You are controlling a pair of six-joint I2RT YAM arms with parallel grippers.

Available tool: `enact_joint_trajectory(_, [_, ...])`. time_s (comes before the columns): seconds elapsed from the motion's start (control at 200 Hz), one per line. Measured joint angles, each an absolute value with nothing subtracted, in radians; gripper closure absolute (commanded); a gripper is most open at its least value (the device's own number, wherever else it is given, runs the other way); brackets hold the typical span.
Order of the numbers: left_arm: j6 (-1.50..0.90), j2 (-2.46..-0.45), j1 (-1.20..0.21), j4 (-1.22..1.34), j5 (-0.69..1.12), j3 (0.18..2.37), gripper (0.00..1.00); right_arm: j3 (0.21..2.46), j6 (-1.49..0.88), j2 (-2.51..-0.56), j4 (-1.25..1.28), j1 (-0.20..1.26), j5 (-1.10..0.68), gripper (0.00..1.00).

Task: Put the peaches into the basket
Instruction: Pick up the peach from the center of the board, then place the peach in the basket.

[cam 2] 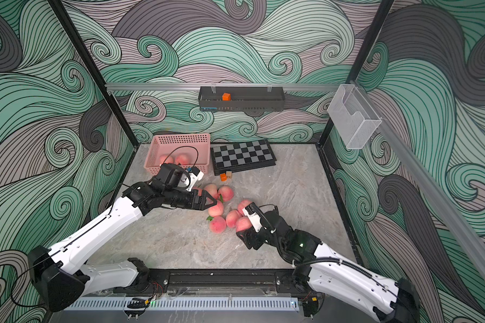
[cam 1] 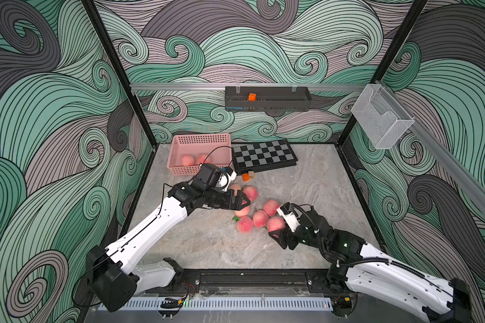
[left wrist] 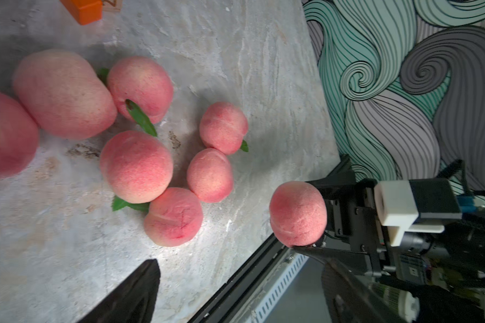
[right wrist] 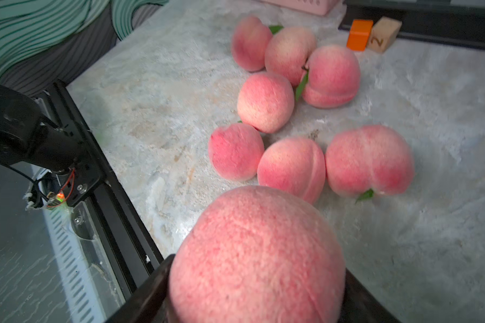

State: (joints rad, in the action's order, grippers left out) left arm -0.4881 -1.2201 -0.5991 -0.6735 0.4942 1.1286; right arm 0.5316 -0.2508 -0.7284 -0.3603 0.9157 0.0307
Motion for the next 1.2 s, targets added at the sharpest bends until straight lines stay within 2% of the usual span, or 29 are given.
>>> enact_joint_trajectory(0.22, [-0.532,-1.221,-0.604,-0.616,0.611,1.13,0.07,0.568,-0.163,-0.757,-0.212,0.919,-0.018,0.26])
enact_joint_trajectory(0.8, [-0.585,-1.256,-0.657,-0.528,0.73,1.13,0.05,0.672,-0.067,-0.885,-0.027,0.92,-0.066,0.25])
enact_joint_trajectory(1.016, [-0.594,-1.287,-0.67,-0.516,0.774,1.131,0.07,0.674,-0.062,-0.908,-0.009,0.92,-0.066,0.25])
enact_joint_trajectory(1.201, [-0.599,-1.293,-0.676,-0.513,0.799,1.131,0.13,0.683,-0.061,-0.923,-0.002,0.92,-0.066,0.25])
